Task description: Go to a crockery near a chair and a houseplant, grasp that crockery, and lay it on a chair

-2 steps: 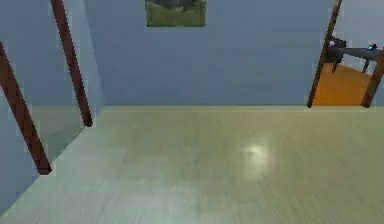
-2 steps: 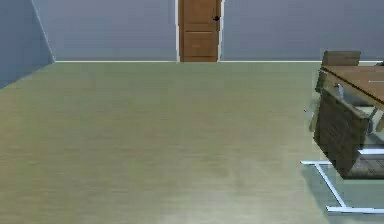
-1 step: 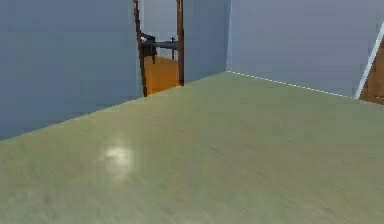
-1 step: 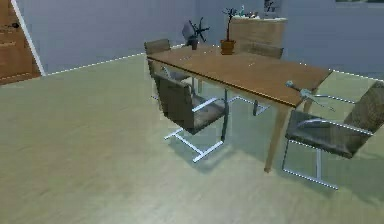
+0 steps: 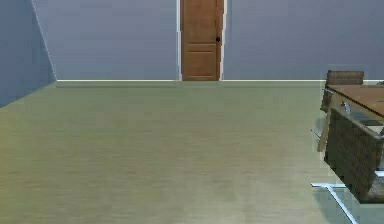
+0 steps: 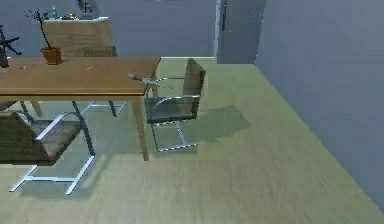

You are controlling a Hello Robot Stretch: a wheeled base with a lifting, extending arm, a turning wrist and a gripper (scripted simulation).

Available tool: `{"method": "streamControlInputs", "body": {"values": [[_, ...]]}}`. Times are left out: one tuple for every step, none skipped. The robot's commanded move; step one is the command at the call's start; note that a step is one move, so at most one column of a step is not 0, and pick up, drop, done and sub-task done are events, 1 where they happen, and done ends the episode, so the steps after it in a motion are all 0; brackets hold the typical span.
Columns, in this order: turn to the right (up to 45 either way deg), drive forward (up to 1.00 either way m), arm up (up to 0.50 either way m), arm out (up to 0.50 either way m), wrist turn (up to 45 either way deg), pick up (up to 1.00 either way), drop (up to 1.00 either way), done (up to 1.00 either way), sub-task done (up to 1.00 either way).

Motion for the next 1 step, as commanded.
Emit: {"method": "streamControlInputs", "body": {"values": [[12.0,0.0,0.0,0.0,0.0,0.0,0.0,0.0,0.0]]}}
